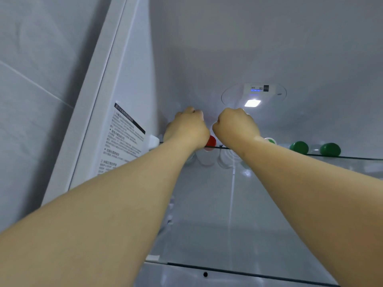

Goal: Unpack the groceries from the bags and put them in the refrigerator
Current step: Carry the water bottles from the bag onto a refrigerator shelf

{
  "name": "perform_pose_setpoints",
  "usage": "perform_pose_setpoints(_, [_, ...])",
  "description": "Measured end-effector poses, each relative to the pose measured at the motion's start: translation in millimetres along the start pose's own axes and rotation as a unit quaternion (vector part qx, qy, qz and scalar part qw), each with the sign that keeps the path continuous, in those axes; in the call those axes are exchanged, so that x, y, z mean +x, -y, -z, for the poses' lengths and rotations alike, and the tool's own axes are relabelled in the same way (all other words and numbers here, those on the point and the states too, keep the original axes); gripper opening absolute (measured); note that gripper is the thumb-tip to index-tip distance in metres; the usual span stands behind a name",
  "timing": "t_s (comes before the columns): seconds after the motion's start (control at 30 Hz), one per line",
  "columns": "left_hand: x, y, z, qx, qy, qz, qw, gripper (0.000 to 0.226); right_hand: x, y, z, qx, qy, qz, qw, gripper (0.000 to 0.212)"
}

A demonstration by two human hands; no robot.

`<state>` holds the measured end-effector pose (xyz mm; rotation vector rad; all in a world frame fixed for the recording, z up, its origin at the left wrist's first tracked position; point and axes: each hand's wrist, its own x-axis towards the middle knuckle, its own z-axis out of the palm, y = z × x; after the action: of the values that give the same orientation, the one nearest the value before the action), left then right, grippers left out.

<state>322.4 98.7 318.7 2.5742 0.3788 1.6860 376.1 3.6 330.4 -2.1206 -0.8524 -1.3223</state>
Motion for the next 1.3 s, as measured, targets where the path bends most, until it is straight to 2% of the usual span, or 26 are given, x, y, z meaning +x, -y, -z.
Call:
perform_pose_setpoints(0.13, [-2.0,1.1,-0.3,-0.008,0.005,0.002,1.0,0.033,-7.9,-1.8,-1.2,0.024,0.048,0.005,0.999,0.01])
perform_pose_setpoints(0.23, [-6.8,1.0,0.4,0.028,-0.016,0.006,0.999,0.035,-14.0,-7.0,-3.4,0.071,0.037,0.003,0.997,0.032])
perform_pose_setpoints(0.3, [-11.5,0.3,0.7,0.041,-0.033,0.007,0.999,0.035,-19.8,-8.0,-0.3,0.085,0.015,0.001,0.996,0.036])
perform_pose_setpoints(0.43, [-20.6,-0.8,2.3,0.022,-0.046,0.015,0.999,0.036,-32.6,-10.8,6.4,0.117,-0.004,0.011,0.993,0.035])
perform_pose_setpoints(0.63, [-48.3,-7.4,8.6,-0.086,-0.105,0.022,0.991,0.032,-63.0,-18.5,24.6,0.261,-0.047,-0.011,0.964,0.034])
perform_pose_setpoints(0.8, [-94.5,-18.5,18.6,-0.066,-0.143,-0.041,0.987,0.026,-112.4,-27.9,37.0,0.244,-0.1,0.004,0.965,0.027])
perform_pose_setpoints(0.97, [-156.8,-25.4,16.9,-0.02,-0.098,-0.041,0.994,0.029,-176.5,-34.8,47.9,0.184,-0.051,-0.024,0.981,0.035])
perform_pose_setpoints(1.13, [-224.9,-28.7,-0.9,-0.059,-0.072,-0.07,0.993,0.029,-250.2,-37.9,39.0,0.141,0.006,-0.064,0.988,0.038])
perform_pose_setpoints(1.3, [-296.7,-31.1,-22.2,-0.141,0.017,-0.08,0.987,0.037,-329.4,-50.6,32.6,0.114,0.053,-0.128,0.984,0.037])
